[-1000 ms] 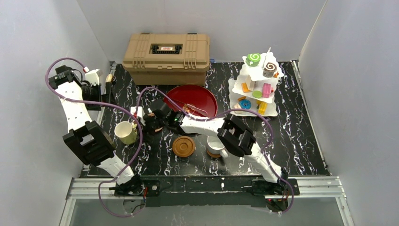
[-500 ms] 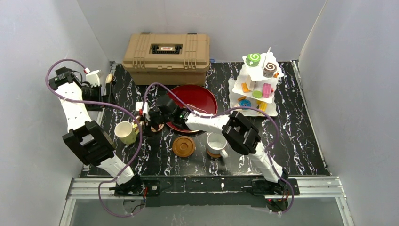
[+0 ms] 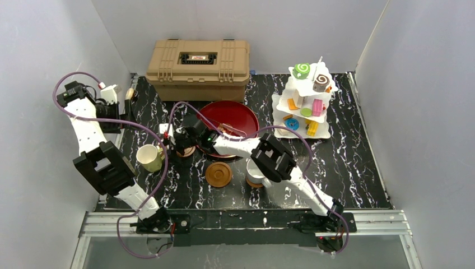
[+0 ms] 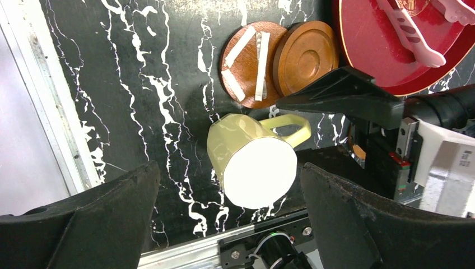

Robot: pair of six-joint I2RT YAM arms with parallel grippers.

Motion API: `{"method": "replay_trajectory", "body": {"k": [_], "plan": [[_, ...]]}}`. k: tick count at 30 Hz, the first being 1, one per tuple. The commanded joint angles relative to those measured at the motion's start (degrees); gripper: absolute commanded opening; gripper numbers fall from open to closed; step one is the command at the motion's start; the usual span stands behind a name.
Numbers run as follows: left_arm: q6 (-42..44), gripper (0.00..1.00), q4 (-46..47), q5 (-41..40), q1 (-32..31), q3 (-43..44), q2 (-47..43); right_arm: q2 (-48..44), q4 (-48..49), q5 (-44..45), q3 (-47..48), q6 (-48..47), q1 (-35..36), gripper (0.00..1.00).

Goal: Serve the afternoon tea
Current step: Pick up the cup at the center of the board.

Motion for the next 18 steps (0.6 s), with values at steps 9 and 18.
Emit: {"method": "replay_trajectory", "body": {"k": [9,18], "plan": [[0.95,0.94,-1.33,0.12,1.24,0.99,1.39,-6.12,8.6,-3.81,-7.3,3.63,1.88,0.62],[1.14,0.94,-1.49,0.01,1.41,0.92,1.03,-7.9,6.84,1.81,-9.03,5.09,3.38,0.38]]}}
